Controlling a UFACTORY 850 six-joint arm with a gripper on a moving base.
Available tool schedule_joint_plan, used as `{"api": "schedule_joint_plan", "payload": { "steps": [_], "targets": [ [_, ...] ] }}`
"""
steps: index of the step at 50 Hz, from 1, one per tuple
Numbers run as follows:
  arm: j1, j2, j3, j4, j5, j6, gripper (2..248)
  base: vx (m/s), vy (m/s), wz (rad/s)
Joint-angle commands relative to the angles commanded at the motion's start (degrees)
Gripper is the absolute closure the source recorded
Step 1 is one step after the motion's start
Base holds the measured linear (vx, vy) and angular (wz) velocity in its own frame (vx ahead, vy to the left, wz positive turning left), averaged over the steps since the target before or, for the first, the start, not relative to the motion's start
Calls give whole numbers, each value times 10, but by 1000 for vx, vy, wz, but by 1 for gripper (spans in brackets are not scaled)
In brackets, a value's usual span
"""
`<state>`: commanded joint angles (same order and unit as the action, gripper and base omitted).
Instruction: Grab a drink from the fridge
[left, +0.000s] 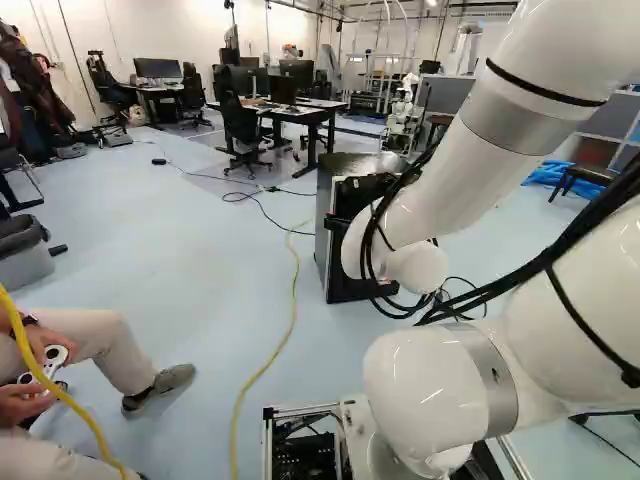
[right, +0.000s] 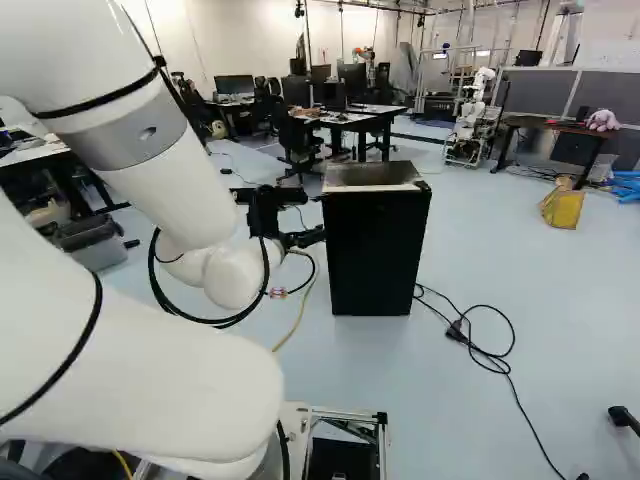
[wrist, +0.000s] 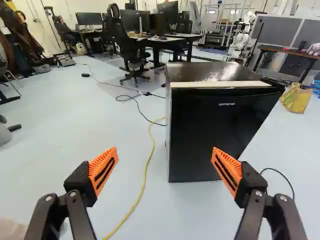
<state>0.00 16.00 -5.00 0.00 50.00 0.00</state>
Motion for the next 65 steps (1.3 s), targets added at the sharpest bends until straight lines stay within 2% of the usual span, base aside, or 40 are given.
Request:
{"api": "schedule_joint_plan", "payload": {
  "steps": [65],
  "targets": [
    [0, 0, 0, 0, 0, 0, 3, 79, 33, -11]
  ]
}}
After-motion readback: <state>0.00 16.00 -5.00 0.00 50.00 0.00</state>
